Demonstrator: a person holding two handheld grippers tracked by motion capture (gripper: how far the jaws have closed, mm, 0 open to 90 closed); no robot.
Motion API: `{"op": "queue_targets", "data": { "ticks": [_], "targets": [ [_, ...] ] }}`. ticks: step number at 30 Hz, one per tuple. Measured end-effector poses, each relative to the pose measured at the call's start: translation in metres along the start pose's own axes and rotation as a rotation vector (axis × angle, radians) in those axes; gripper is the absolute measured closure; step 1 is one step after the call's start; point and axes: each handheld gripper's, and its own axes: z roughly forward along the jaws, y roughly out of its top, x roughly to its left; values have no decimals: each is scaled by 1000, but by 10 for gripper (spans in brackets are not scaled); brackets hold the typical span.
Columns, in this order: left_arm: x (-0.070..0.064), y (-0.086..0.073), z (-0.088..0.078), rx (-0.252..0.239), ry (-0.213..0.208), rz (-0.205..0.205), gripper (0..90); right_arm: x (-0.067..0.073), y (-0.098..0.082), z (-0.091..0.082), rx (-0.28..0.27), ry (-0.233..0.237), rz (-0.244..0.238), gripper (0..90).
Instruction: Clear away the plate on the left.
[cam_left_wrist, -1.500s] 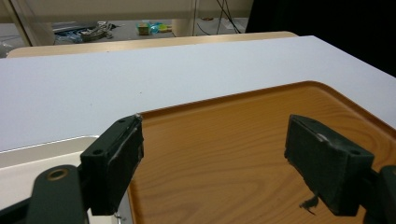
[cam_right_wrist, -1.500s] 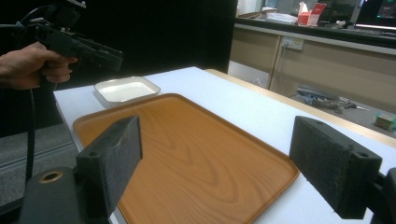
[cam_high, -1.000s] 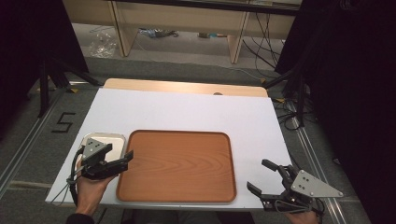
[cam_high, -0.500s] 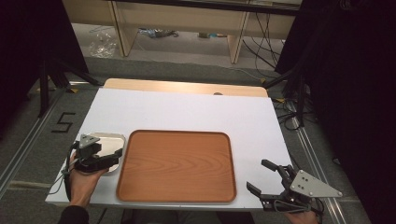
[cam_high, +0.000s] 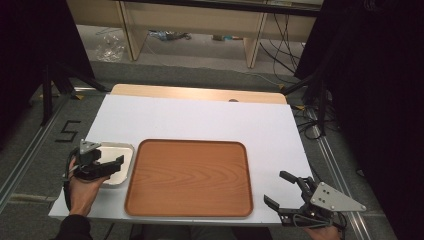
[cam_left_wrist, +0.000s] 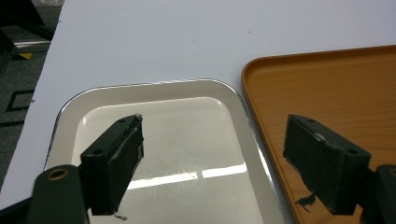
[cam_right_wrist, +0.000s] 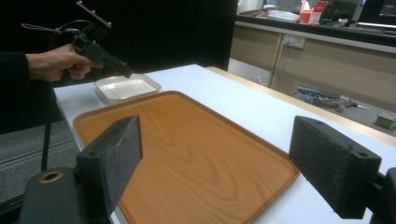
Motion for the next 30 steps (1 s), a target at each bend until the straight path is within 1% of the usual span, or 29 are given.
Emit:
{"op": "queue_targets", "data": {
  "ticks": [1,2,3,4,6,7,8,9,10,11,13,14,15,16,17,18,20,21,22,23,24,25,26,27,30],
  "targets": [
    [2,0,1,7,11,8,198,0,0,0,0,-2,0,181],
    [4,0,1,12,19,17,200,1,0,-1,17,10,22,182],
    [5,1,3,6,20,13,200,0,0,0,-2,-2,-3,182],
    [6,1,3,7,22,9,200,0,0,0,-2,-2,-3,182],
    [12,2,4,4,2,-9,193,0,0,0,-1,-1,-1,182],
    [15,3,4,6,10,-13,192,0,0,0,-1,-1,0,182],
    [17,3,4,18,25,-6,194,0,0,0,-2,-1,-4,182],
    [20,4,5,20,34,-1,194,0,0,0,7,5,-1,182],
    [22,4,6,15,41,3,196,0,0,0,-3,-2,-2,182],
    [24,4,6,21,55,9,197,0,0,0,0,1,0,182],
    [28,3,9,27,61,6,198,0,0,0,1,-2,-1,182],
    [31,3,10,41,68,8,200,1,0,-1,17,6,15,182],
    [33,2,12,46,69,9,203,0,0,0,-2,9,-7,182],
    [36,2,13,51,76,6,203,0,0,0,-2,9,-7,182],
    [42,3,14,57,80,-7,215,0,0,0,-3,0,-4,182],
    [42,3,14,57,80,-7,220,0,0,0,-3,0,-4,182],
    [49,4,14,59,85,-11,229,0,0,0,1,2,2,182],
    [52,4,15,56,85,-25,234,1,0,0,5,0,6,182],
    [56,4,15,63,82,-34,247,1,0,-1,23,14,14,182],
    [59,4,15,73,84,-38,257,0,0,0,3,6,-9,182],
    [61,4,15,81,86,-39,261,0,0,0,8,5,-10,182],
    [64,3,16,87,91,-35,268,0,0,0,-1,11,-8,182],
    [65,3,15,96,98,-28,277,-1,0,0,4,7,-8,183],
    [69,1,16,102,109,-22,296,0,0,0,-3,2,-6,182],
    [73,-1,16,111,106,-29,321,0,0,0,0,11,-9,183]
  ]
}}
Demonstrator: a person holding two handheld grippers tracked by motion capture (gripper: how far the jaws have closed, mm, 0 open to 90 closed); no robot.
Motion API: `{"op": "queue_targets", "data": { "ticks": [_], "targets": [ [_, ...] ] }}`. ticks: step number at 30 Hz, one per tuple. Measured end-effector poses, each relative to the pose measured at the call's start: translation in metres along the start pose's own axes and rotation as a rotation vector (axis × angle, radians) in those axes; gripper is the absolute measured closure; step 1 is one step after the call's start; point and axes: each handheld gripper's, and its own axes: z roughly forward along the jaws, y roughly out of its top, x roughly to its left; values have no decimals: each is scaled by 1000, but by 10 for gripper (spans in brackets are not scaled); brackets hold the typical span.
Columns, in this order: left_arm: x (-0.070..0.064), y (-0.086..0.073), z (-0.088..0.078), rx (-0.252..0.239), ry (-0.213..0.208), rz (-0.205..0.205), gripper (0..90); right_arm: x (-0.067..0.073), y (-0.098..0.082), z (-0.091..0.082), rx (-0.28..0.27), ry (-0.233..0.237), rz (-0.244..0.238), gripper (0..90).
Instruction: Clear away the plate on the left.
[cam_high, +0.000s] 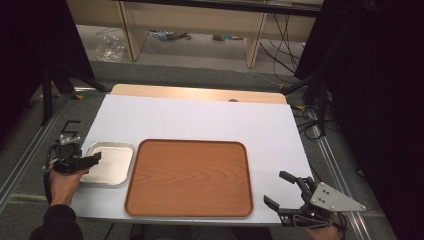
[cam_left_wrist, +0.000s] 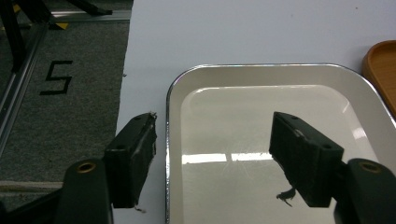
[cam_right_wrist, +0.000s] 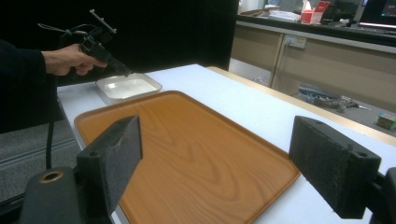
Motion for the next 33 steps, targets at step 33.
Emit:
{"op": "queue_targets", "data": {
  "ticks": [33],
  "targets": [
    [22,-10,5,112,15,-67,653,1,0,0,12,1,-3,186]
  ]
}}
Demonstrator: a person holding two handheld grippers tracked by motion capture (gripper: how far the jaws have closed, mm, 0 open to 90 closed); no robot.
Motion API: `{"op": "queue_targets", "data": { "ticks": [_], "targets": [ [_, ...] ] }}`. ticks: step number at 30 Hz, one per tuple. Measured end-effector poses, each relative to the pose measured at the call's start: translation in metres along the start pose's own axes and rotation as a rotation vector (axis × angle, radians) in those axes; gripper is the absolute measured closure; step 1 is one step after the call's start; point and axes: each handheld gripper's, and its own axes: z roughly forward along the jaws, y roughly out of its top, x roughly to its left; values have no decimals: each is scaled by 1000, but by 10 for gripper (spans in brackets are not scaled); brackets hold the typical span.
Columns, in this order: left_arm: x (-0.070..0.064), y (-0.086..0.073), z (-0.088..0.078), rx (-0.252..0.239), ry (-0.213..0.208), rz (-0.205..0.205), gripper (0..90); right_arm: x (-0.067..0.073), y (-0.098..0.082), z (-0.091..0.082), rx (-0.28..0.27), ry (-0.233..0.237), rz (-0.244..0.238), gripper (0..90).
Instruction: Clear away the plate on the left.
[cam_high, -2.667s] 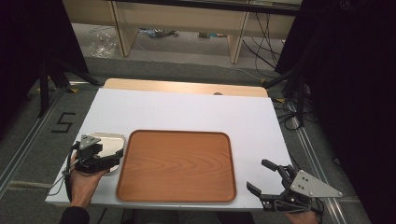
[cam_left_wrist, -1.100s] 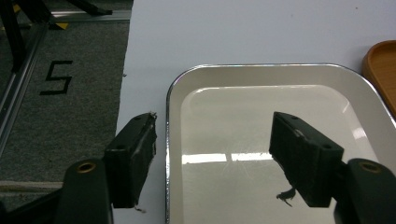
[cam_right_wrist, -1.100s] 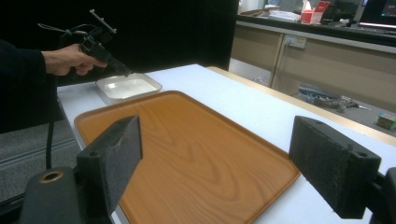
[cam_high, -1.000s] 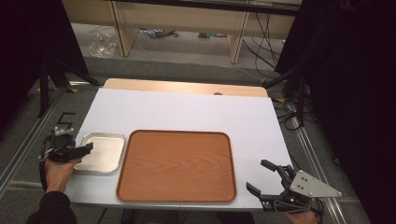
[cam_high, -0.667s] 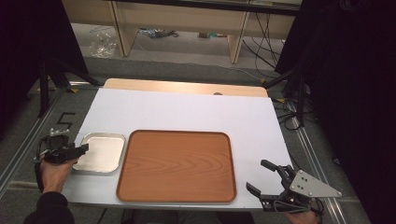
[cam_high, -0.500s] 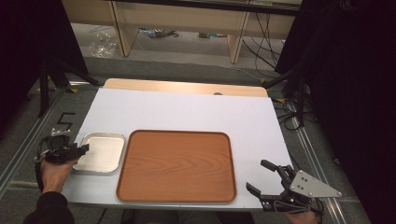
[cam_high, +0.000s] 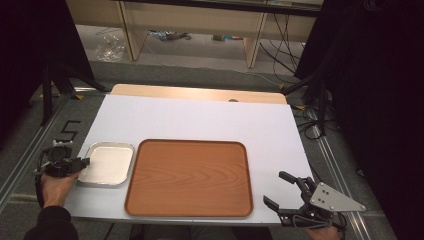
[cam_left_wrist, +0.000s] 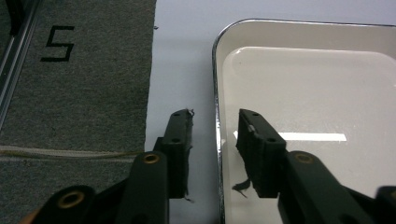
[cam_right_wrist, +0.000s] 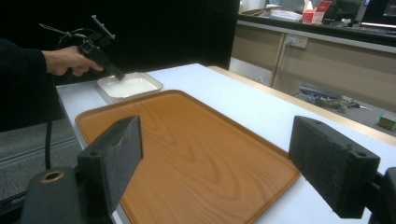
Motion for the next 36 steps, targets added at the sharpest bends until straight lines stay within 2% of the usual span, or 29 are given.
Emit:
{"op": "queue_targets", "data": {
  "ticks": [2,3,4,8,12,13,14,16,18,20,21,23,24,25,26,27,29,30,33,34,35,36],
  "targets": [
    [0,0,1,0,-5,8,683,0,0,0,5,0,-6,186],
    [-2,0,2,2,-9,-11,687,0,0,0,4,-2,-6,186],
    [-2,0,2,8,-20,-7,715,0,0,0,0,-2,-1,186],
    [-1,0,2,15,-32,-1,724,0,0,0,0,-3,0,187],
    [1,0,3,13,-58,-27,760,0,0,0,1,-2,1,187],
    [0,0,2,13,-52,-43,765,1,0,0,4,-2,2,187],
    [0,0,2,8,-46,-17,778,0,0,0,3,-2,0,187],
    [0,0,1,16,-26,5,826,0,0,0,-3,-6,-2,188],
    [0,0,1,13,-37,-26,834,0,0,0,-1,-7,-4,189],
    [2,-1,1,6,-45,-13,836,0,0,0,-1,-8,-3,189],
    [1,-1,0,3,-41,-19,838,0,0,0,-2,-7,-3,189],
    [1,-1,0,-7,-39,-9,839,1,0,0,2,-6,1,189],
    [0,-1,-1,-17,-44,-36,849,1,0,1,-5,-12,0,190],
    [1,-1,-2,-31,-54,-43,849,1,0,1,-5,-12,0,190],
    [2,0,-4,-50,-71,-69,857,1,0,1,-3,-11,-1,190],
    [5,-1,-4,-97,-99,-58,865,1,0,1,-3,-11,-1,191],
    [5,-1,-7,-115,-104,-84,878,1,0,0,3,-4,-1,193],
    [4,0,-9,-127,-102,-70,881,1,0,0,-3,-7,0,193],
    [3,1,-10,-132,-98,-82,882,1,0,0,-3,-8,0,193],
    [3,1,-9,-151,-108,-80,882,1,0,0,-3,-8,0,193],
    [4,1,-10,-142,-106,-73,882,1,0,0,-3,-8,0,193],
    [2,1,-9,-164,-116,-96,883,1,0,0,4,-2,-1,193]
  ]
}}
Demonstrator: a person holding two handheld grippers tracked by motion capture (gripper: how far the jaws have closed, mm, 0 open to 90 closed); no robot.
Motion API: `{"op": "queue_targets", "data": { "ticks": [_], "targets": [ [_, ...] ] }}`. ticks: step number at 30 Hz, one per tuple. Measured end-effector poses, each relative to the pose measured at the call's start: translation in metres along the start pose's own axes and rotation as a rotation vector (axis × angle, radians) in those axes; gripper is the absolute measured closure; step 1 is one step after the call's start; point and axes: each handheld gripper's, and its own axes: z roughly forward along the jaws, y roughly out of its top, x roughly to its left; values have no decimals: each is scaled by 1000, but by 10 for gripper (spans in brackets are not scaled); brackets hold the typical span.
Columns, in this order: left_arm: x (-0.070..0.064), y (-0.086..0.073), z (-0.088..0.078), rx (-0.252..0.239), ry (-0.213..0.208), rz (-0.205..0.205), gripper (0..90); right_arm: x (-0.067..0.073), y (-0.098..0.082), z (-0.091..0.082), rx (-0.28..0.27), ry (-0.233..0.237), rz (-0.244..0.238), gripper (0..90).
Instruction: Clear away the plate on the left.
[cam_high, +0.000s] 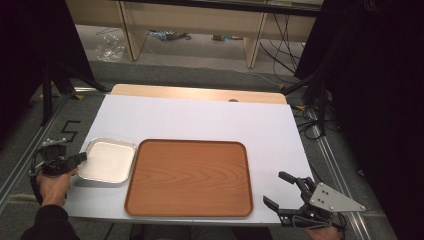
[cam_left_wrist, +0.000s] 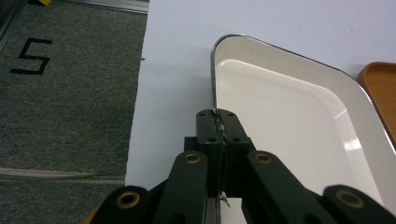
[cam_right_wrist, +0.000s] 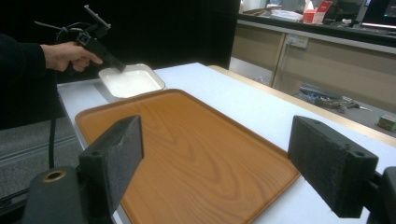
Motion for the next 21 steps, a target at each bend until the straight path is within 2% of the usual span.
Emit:
{"op": "queue_targets", "data": {
  "ticks": [1,2,3,4,6,10,11,15,17,21],
  "targets": [
    [1,1,-3,19,4,-4,883,0,0,0,-3,2,0,193],
    [1,1,-3,7,5,-26,883,0,0,0,-2,3,1,193],
    [1,1,-4,-10,6,-29,884,0,0,0,-3,2,1,193],
    [1,1,-5,5,16,-32,883,0,0,0,-3,1,1,193],
    [2,0,-5,-28,14,-42,884,0,0,0,-1,3,0,193],
    [4,2,-9,-32,19,-27,884,0,0,0,-2,5,1,192],
    [4,2,-9,-53,12,-39,884,0,0,0,-1,5,1,192],
    [1,6,-14,-79,2,-49,884,0,0,0,-1,5,2,192],
    [1,8,-13,-99,-27,-24,883,-1,0,0,-4,6,0,192],
    [-4,10,-13,-105,-45,-21,884,0,0,0,-12,5,0,192]
  ]
}}
